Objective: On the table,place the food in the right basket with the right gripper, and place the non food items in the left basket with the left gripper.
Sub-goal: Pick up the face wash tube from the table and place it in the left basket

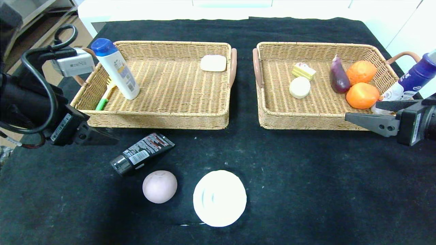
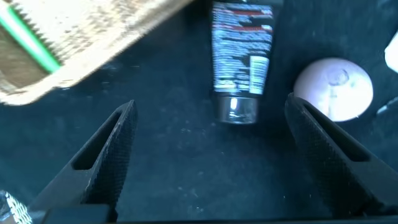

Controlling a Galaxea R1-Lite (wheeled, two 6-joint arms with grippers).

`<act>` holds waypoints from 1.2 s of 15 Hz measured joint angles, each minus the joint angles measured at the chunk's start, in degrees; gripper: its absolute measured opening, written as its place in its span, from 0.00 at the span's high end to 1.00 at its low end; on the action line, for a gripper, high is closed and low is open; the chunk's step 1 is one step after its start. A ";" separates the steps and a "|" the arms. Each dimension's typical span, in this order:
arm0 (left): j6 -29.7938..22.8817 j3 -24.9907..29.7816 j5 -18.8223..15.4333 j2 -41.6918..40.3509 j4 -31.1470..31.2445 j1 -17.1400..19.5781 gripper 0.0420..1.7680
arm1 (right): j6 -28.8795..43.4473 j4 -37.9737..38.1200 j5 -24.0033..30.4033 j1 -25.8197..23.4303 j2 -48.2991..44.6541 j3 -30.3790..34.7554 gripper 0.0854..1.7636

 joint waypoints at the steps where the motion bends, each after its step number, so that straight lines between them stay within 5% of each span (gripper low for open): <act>1: 0.00 0.74 0.22 0.21 -0.10 -0.83 0.03 | 0.00 0.00 0.00 0.00 0.00 0.00 0.03; 4: -0.06 2.83 0.78 1.21 -0.32 -2.76 0.03 | 0.00 0.00 0.02 0.04 0.00 0.00 0.03; 8: -0.05 3.94 5.60 4.01 -0.46 -4.07 0.03 | 0.02 -0.02 -0.05 0.01 0.00 0.00 0.03; 18: -0.39 4.22 6.49 9.18 -0.51 -6.91 0.03 | -0.02 0.00 -0.05 -0.02 0.18 -0.17 0.03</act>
